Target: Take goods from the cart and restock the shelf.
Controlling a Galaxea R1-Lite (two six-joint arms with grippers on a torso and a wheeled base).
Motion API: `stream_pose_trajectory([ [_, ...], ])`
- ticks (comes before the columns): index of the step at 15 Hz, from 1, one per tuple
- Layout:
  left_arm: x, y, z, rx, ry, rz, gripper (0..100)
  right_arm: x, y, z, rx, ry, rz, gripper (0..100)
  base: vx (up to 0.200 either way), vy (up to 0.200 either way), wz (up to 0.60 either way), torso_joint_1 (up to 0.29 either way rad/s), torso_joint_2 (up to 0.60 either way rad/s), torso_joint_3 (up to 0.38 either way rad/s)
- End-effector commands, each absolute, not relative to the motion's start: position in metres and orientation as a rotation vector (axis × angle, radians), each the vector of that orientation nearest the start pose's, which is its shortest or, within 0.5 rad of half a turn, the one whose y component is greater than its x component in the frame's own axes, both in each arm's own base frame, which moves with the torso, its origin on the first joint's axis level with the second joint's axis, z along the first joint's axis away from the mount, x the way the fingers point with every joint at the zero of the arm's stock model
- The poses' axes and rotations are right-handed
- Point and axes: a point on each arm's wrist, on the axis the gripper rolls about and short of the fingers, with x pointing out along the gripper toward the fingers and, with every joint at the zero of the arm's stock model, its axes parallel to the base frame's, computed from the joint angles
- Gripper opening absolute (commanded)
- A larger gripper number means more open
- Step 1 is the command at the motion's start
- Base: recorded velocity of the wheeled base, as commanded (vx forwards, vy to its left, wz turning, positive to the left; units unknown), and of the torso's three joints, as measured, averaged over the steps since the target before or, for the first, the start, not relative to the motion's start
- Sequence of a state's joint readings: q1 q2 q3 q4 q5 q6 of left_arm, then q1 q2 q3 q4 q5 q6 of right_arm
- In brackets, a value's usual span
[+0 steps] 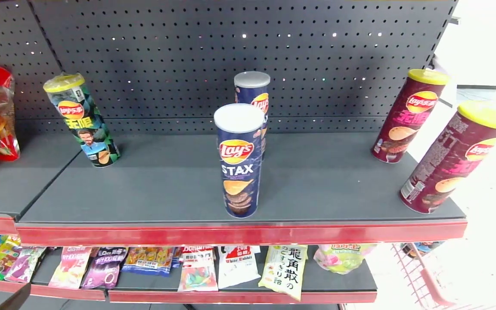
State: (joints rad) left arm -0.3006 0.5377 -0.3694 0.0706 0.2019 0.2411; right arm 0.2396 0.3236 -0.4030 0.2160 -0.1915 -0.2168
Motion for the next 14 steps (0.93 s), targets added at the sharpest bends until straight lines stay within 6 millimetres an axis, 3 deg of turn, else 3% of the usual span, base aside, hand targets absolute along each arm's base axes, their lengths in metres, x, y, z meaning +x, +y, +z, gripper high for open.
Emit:
stream_pose_trajectory([
  [1, 0.0248, -0.003, 0.1744, 0.305, 0.211, -0.125, 100, -0.0133, -0.0077, 0.1703, -0.246, 0.131, 0.064, 100, 0.0, -0.2, 0.0, 0.012, 0.0, -0.002],
  [11, 0.0195, -0.0013, 0.1674, 0.333, 0.201, -0.127, 100, -0.0112, -0.0071, 0.1692, -0.257, 0.145, 0.067, 100, 0.0, -0.2, 0.0, 0.001, 0.0, 0.001],
  [14, 0.0192, -0.0012, 0.1674, 0.341, 0.199, -0.128, 100, -0.0113, -0.0072, 0.1675, -0.257, 0.148, 0.066, 100, 0.0, 0.0, 0.0, 0.0, 0.0, 0.0],
])
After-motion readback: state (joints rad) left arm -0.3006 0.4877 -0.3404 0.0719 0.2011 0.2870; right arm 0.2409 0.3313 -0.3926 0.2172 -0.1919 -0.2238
